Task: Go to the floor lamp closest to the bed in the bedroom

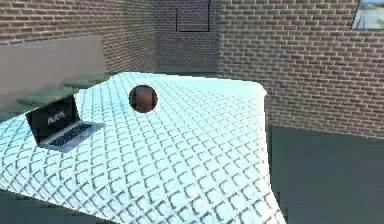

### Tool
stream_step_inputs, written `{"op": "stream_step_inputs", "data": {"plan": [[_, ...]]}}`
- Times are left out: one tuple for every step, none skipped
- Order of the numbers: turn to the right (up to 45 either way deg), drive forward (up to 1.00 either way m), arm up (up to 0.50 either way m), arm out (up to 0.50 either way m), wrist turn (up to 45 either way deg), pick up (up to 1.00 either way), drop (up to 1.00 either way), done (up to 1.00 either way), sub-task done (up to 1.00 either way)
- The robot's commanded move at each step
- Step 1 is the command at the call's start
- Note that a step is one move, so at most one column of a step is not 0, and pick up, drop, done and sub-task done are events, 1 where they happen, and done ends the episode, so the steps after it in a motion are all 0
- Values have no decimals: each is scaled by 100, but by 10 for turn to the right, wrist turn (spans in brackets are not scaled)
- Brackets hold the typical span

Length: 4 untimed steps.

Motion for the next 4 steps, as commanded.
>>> {"op": "stream_step_inputs", "data": {"plan": [[0,5,0,0,0,0,0,0,0],[450,0,0,0,0,0,0,0,0],[450,0,0,0,0,0,0,0,0],[150,0,0,0,0,0,0,0,0]]}}
